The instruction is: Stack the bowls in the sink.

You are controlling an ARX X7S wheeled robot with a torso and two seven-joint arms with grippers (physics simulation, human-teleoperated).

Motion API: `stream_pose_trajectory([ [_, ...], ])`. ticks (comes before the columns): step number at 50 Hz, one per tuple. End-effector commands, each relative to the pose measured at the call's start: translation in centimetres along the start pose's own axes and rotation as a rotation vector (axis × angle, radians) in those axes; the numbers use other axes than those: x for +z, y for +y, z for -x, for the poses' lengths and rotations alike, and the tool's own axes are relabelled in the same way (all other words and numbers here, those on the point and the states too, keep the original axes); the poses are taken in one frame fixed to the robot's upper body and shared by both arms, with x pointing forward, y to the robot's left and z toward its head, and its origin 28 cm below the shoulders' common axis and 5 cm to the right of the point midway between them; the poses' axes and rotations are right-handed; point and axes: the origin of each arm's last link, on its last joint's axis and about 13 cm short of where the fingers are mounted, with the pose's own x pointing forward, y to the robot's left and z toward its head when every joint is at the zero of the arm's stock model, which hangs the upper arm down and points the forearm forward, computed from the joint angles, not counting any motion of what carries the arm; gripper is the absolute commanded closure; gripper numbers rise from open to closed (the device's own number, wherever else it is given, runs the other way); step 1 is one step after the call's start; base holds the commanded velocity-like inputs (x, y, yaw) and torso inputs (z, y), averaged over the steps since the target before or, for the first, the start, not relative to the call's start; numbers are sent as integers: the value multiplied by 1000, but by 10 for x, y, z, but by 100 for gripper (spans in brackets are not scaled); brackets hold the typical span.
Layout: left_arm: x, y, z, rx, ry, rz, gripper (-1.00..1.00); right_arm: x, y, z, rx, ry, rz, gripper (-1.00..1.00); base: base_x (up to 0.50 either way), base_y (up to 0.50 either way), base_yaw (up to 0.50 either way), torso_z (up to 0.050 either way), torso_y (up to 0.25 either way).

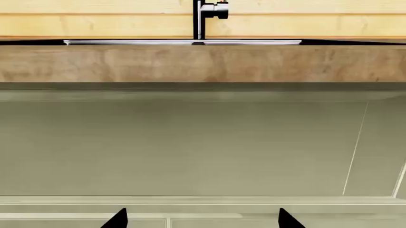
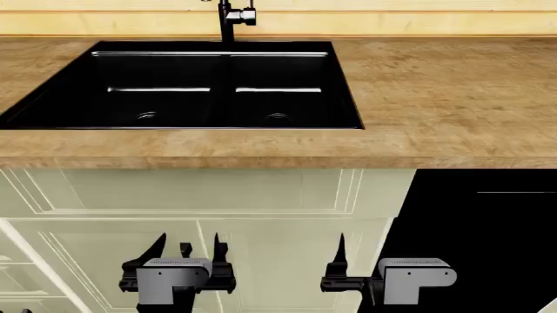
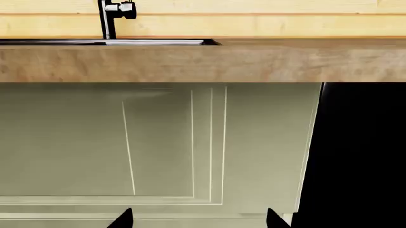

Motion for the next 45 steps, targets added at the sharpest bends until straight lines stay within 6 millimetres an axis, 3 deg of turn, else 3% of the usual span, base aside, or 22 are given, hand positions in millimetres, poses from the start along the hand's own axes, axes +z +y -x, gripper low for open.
stream_pose_trajectory([
  [1,0,0,0,0,0,-2,-100,0,0,0,2,-4,-3,-100,0,0,0,0,0],
  [12,0,1,0,2,3,-6,-100,0,0,0,12,2,1,-100,0,0,0,0,0],
  [45,0,1,0,4,7,-5,-100,-1,1,1,42,7,26,-100,0,500,0,0,0],
])
